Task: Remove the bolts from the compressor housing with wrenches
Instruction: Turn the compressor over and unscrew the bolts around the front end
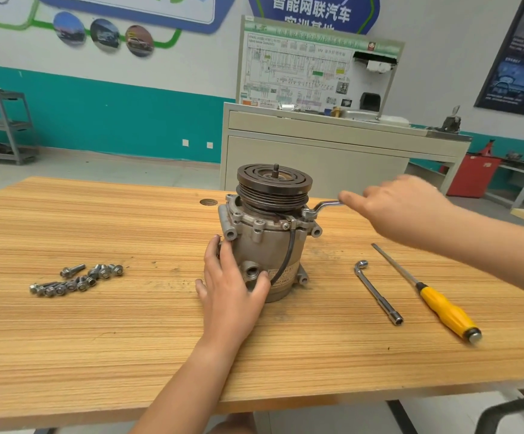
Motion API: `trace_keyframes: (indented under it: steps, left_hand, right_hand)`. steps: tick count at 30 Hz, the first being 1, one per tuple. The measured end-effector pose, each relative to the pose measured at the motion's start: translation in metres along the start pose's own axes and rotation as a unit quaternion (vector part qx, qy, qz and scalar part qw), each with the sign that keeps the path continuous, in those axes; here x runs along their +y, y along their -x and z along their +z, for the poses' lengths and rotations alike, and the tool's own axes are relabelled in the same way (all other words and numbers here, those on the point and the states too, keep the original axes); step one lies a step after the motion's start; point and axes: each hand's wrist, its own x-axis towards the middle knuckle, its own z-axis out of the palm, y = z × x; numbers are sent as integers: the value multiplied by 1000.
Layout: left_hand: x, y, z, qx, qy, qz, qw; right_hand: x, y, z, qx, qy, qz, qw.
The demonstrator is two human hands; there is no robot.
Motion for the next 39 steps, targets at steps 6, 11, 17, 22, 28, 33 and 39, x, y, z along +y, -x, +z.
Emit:
trace_keyframes:
  steps: [6, 11, 17, 22, 28, 33, 39]
  left_hand:
    - [0, 0, -1, 3, -3, 3, 1000]
    - [0, 0, -1, 1, -2, -1, 1000]
    - [0, 0, -1, 0, -8, -7, 1000]
    - [0, -1, -2, 0, -2, -15, 1000]
    - [1, 0, -2, 1, 5, -18, 1000]
    - [-8, 3, -3, -39, -54, -5, 998]
    - [-3, -1, 1, -21, -6, -14, 1000]
  right_hand:
    - [-21, -60, 45, 99, -121, 3, 988]
    - [-31, -38, 50, 177, -312, 131, 924]
    - [-25, 26, 13, 144, -343, 188, 909]
    - [-41, 34, -20, -21, -159, 137, 977]
    - [-58, 17, -59, -63, -76, 101, 990]
    - [-109, 30, -60, -130, -175, -134, 967]
    - [-49, 40, -55, -18, -253, 44, 966]
